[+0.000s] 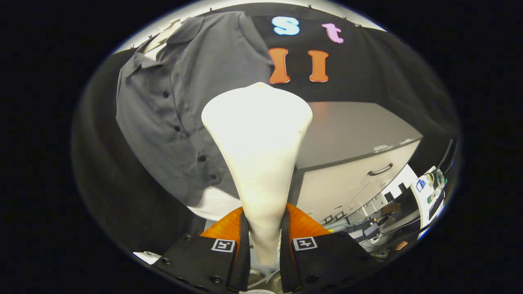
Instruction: Iron the clothes twice with a garment steamer, once on the left side and once on the right side.
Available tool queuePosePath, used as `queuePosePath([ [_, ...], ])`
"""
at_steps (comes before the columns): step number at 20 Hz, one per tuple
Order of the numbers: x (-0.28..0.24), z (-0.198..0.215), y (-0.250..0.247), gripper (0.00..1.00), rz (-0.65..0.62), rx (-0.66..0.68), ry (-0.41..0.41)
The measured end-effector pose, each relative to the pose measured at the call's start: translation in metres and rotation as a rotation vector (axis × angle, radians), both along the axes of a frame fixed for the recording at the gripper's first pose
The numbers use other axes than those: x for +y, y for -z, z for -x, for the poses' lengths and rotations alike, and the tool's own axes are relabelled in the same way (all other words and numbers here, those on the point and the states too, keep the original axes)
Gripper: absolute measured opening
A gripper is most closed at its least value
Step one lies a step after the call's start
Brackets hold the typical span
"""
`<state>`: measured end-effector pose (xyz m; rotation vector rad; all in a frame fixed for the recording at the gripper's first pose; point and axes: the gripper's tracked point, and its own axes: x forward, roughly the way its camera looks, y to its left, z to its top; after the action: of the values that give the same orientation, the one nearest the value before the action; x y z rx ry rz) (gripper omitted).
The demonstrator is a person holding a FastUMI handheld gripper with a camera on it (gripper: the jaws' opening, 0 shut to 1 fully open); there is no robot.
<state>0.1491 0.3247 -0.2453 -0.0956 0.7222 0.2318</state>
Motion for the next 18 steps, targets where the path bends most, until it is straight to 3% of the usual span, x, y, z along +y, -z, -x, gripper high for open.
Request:
queuePosePath([
  [11, -0.065, -0.017, -0.194, 0.37, -0.121, -0.328, -0.05],
  [18, -0.099, -0.005, -0.251, 0.37, -0.151, -0.452, -0.077],
])
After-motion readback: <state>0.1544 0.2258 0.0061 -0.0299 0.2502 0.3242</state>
